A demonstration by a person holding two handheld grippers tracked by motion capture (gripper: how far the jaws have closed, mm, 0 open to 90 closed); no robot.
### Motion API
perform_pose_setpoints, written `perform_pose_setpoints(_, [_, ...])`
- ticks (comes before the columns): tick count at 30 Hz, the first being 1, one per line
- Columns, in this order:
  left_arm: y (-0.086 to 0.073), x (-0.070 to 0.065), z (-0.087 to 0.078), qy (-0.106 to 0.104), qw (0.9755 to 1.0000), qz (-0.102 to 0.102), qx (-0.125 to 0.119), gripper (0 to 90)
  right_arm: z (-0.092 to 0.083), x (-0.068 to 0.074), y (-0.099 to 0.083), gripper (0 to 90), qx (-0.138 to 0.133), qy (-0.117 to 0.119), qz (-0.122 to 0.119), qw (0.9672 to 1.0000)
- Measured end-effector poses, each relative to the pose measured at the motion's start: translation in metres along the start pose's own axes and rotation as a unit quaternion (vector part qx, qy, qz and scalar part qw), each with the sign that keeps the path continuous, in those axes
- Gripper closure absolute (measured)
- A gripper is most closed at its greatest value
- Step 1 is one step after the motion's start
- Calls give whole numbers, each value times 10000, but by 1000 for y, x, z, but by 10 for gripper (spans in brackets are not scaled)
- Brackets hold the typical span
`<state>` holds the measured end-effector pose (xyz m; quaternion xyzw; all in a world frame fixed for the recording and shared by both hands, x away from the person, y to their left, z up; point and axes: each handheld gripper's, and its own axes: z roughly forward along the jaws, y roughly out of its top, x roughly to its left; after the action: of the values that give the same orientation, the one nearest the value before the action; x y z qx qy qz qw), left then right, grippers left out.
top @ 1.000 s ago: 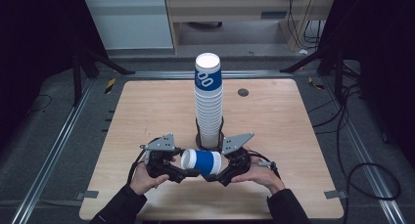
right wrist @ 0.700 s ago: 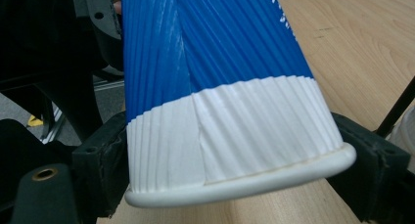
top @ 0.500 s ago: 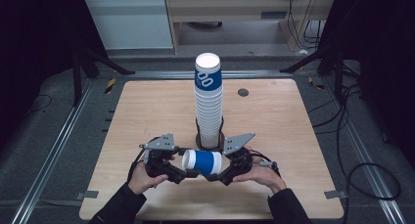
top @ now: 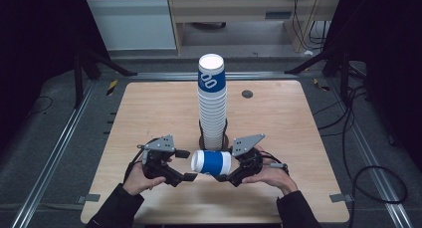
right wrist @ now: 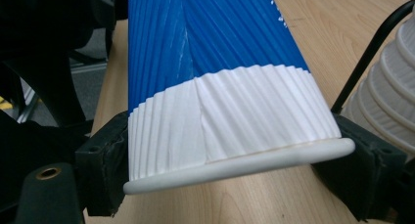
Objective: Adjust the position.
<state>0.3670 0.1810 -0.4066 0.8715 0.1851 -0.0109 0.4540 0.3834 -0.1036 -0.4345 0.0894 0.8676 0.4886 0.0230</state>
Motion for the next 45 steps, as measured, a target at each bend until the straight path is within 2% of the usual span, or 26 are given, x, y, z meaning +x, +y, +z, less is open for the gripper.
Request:
perform_pose_setpoints(7, [-1,-2,12,-77,9990,106,420,135,7,3,-1,156,254,34,-112,9996])
perform_pose_setpoints(13, [-2,-4,22,-49,9968,189,769,136,19,7,-1,155,516,124,-237,9983])
perform_pose_setpoints(23, [-5,-7,36,-123,9928,277,1158,186,34,16,1,154,836,242,-449,9952])
perform_pose_setpoints(26, [-5,-7,36,-182,9929,265,1147,243,36,17,1,153,891,225,-492,9946])
perform_pose_setpoints(30, [-6,-7,36,-233,9926,259,1161,253,36,17,0,144,915,224,-514,9942])
perform_pose_setpoints(35, [-6,-7,36,-229,9935,260,1087,257,36,16,0,118,892,198,-482,9946])
perform_pose_setpoints(38, [-7,-5,33,-186,9941,244,1037,261,32,14,2,100,743,160,-358,9965])
perform_pose_setpoints(41, [-8,-1,28,-144,9954,209,924,262,22,10,4,95,454,114,-253,9986])
perform_pose_setpoints(45, [-8,3,20,-80,9972,155,721,263,9,7,6,92,124,4,-142,9998])
